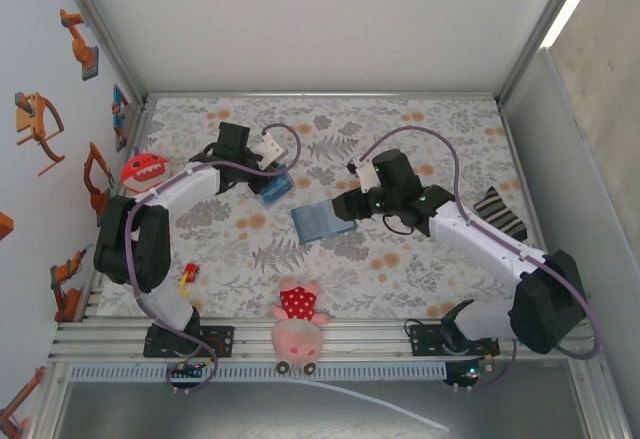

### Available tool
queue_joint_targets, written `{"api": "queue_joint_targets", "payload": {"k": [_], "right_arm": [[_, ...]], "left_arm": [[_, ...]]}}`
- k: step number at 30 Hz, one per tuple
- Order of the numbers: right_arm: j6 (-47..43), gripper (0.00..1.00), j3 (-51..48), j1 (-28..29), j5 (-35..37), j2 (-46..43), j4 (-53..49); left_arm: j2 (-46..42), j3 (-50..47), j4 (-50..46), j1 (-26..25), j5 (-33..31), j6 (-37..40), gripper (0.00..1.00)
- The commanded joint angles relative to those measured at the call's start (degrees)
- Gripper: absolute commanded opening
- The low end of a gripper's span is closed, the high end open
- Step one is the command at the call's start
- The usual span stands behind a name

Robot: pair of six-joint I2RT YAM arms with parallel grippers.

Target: Take the credit cards out of the card holder

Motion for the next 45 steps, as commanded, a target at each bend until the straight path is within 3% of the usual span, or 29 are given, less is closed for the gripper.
{"api": "queue_joint_targets", "payload": {"k": [1, 16, 19, 21, 23, 29, 33, 39, 42, 45], "right_arm": [[0.7, 0.6, 2.2, 0.4, 1.0, 0.7, -0.4], [0.4, 0.59, 3.1, 0.4, 1.0, 1.6, -1.4], [0.4, 0.58, 3.3, 0.5, 0.9, 1.9, -1.4], [0.3, 0.58, 3.5, 0.6, 1.0, 2.2, -1.5], [0.3, 0.58, 3.8, 0.7, 1.5, 2.5, -1.8], [-0.4, 0.52, 5.8, 2.4, 7.5, 5.2, -5.3], [-0.9, 0.44, 8.5, 5.6, 13.8, 9.1, -9.0], [0.5, 0.42, 11.4, 9.6, 16.4, 15.6, -9.9], [0.7, 0.45, 13.5, 12.0, 17.0, 19.1, -10.6], [0.5, 0.48, 16.1, 14.4, 18.8, 22.6, -11.8]], "left_arm": [[-0.2, -0.2, -0.2, 0.3, 1.7, 0.5, 0.0], [3.3, 1.3, -3.4, 0.3, 0.5, -0.3, 0.0], [4.4, 2.7, -4.8, 0.2, -0.8, -1.1, 0.07], [4.9, 3.6, -5.6, 0.2, -1.5, -1.7, 0.22], [4.9, 4.0, -5.8, 0.1, -1.7, -2.1, 0.28], [3.1, 4.2, -5.2, -0.1, -2.2, -3.8, 0.31], [-0.3, 3.2, -4.9, -1.0, -2.7, -5.0, 0.31], [-10.3, -2.6, -0.5, -2.1, -5.0, -10.5, 0.33], [-17.1, -7.7, 3.6, -2.2, -8.1, -15.6, 0.51], [-24.2, -13.1, 7.0, -2.2, -14.2, -21.2, 0.54]]}}
